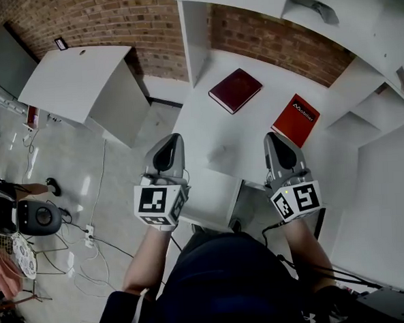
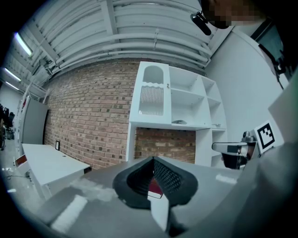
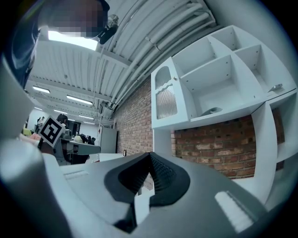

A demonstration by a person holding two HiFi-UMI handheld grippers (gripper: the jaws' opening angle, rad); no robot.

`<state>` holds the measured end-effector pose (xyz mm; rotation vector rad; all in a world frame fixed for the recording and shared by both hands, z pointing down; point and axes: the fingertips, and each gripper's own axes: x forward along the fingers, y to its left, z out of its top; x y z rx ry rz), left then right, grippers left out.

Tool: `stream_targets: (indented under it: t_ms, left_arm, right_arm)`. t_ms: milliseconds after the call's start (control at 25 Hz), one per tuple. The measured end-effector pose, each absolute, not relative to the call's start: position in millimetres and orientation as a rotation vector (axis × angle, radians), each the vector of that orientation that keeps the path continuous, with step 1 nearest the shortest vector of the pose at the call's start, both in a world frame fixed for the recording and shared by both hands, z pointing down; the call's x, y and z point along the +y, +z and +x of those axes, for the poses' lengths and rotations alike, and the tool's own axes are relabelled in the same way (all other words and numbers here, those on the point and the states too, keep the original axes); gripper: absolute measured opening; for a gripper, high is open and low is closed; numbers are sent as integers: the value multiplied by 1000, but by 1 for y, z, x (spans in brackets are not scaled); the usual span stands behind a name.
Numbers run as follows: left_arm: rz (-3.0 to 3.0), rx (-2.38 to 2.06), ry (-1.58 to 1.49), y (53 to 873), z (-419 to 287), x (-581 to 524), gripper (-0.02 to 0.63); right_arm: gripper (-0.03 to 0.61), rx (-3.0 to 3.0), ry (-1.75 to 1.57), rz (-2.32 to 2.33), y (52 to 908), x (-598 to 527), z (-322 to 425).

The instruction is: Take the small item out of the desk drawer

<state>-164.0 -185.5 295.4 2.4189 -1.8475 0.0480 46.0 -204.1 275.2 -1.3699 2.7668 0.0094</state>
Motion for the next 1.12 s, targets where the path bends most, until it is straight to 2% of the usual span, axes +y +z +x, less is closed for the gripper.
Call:
stream_targets:
  t_ms: [1120]
  left_arm:
    - [2464, -1734, 59, 312, -169, -196, 3]
  right_arm:
    - [2, 2739, -19, -1463, 279, -198, 44]
